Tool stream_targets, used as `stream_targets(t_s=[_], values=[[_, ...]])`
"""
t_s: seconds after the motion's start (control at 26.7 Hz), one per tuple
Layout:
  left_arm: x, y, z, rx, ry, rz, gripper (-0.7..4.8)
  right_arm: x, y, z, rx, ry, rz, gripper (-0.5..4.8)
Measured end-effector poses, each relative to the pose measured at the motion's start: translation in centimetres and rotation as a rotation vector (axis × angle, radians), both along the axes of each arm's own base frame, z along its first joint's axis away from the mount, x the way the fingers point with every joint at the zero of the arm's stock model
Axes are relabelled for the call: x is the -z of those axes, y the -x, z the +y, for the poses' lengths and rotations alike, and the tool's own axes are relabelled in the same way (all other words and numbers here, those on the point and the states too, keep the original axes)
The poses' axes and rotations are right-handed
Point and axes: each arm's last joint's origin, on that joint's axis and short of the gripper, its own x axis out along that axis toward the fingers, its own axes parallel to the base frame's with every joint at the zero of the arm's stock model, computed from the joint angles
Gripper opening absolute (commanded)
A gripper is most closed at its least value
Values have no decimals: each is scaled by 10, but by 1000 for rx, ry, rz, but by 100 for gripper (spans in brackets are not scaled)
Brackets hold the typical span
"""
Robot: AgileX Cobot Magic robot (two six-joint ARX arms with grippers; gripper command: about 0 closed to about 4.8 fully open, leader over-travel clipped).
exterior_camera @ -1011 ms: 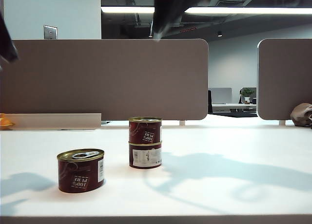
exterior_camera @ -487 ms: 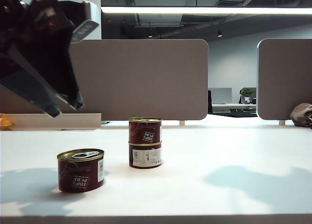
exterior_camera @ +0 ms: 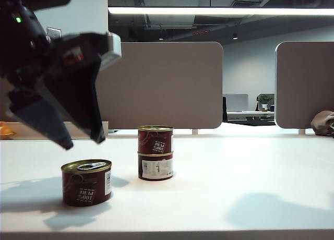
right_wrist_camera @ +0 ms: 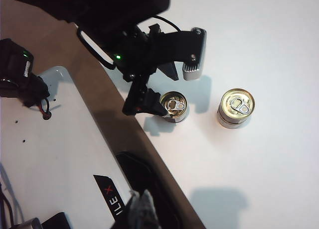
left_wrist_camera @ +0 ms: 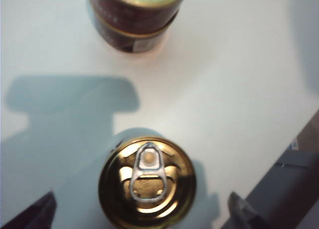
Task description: Pick up the cans one by one and stack them together.
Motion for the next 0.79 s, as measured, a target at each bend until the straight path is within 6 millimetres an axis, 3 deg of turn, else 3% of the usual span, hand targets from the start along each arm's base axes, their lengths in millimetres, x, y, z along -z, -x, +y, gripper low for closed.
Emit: stream_targets(t_s=[0.37, 0.79], values=[[18, -9, -6, 22, -31, 39, 458, -5, 19, -1, 13, -24, -22, -6], [30, -15, -9, 13, -67, 55, 458, -6, 18, -1, 38, -39, -38, -6]])
